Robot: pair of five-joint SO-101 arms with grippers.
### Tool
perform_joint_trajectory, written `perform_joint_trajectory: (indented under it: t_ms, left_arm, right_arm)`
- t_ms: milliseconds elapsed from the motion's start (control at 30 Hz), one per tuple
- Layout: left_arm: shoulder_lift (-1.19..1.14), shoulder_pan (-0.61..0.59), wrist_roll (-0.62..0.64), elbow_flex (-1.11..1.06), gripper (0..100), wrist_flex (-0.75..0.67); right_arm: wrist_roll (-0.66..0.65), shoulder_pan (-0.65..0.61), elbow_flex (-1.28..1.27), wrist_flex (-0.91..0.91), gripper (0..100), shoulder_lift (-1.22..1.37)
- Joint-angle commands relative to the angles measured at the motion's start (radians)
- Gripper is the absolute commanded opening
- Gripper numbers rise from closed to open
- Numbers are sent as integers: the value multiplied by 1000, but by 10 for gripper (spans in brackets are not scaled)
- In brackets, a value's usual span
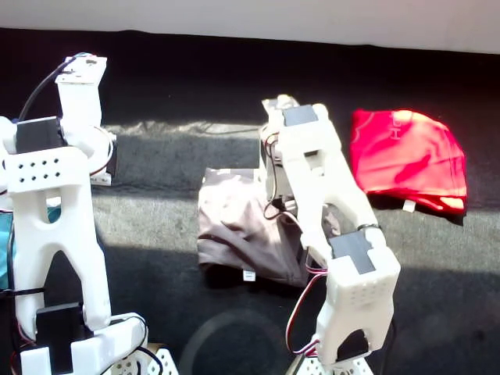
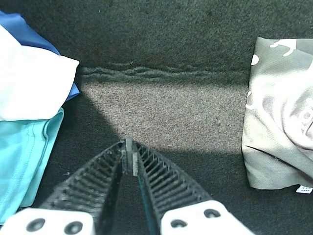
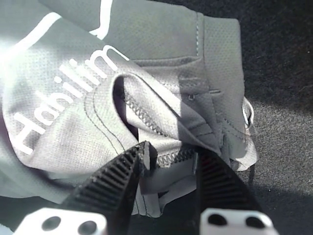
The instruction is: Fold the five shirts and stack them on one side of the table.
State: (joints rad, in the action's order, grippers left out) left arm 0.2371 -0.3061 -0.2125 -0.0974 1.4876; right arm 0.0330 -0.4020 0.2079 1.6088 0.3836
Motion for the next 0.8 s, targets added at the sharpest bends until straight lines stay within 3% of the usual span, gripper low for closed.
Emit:
perform_joint_trajectory:
  t_ms: [0, 433, 767]
  left_arm:
    - [21, -10, -6, 10, 9, -12]
    - [21, -10, -6, 12, 9, -12]
    - [21, -10, -8, 16, 9, -15]
  right_arm:
    - [-52, 21, 39, -10, 149, -10]
    - [-236, 90, 183, 31, 149, -2]
    - [-244, 65, 2, -51, 149, -4]
